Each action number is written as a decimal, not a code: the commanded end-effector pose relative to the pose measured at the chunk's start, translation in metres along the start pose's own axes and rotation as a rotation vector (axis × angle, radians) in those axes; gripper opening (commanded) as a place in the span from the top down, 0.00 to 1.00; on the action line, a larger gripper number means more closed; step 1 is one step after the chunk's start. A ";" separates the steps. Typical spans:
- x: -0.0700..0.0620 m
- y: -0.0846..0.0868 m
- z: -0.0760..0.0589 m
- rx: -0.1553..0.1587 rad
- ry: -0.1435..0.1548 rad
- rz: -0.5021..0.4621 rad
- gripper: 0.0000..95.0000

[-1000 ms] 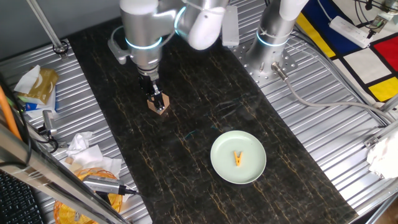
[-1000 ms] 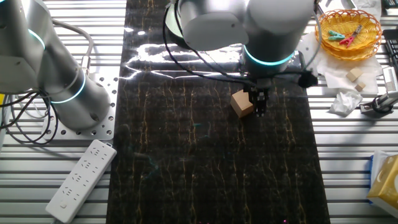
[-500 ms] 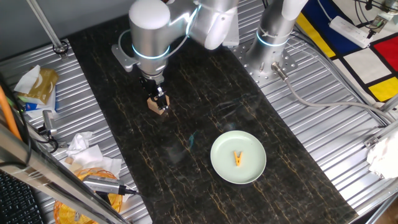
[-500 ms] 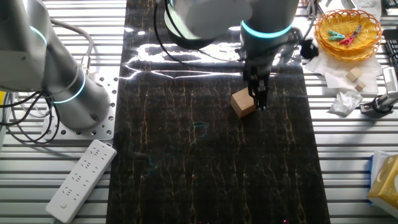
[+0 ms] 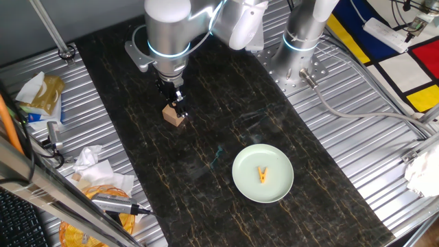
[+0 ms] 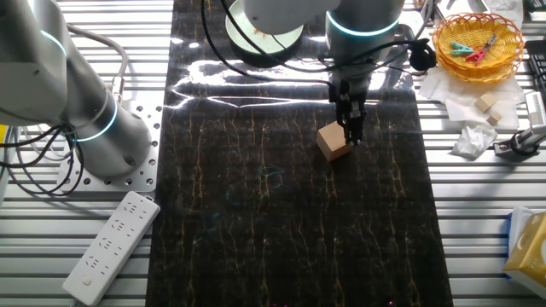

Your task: Approach and touch the side of the small block

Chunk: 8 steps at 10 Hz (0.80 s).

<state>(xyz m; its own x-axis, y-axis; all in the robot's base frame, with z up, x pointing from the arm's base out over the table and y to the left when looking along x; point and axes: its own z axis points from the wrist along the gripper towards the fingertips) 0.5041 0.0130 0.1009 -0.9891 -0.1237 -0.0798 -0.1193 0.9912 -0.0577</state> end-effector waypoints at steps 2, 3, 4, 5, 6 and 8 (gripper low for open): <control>0.004 0.002 -0.008 0.002 0.012 0.016 0.00; 0.006 0.003 -0.012 0.001 0.012 0.023 0.00; 0.006 0.003 -0.013 0.000 0.010 0.023 0.00; 0.006 0.003 -0.014 0.000 0.009 0.023 0.00; 0.007 0.003 -0.015 -0.001 0.003 0.021 0.20; 0.007 0.003 -0.018 -0.003 0.002 0.033 0.20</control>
<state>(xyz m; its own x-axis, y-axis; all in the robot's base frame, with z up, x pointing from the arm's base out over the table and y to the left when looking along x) 0.4942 0.0152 0.1179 -0.9927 -0.0897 -0.0802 -0.0856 0.9949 -0.0530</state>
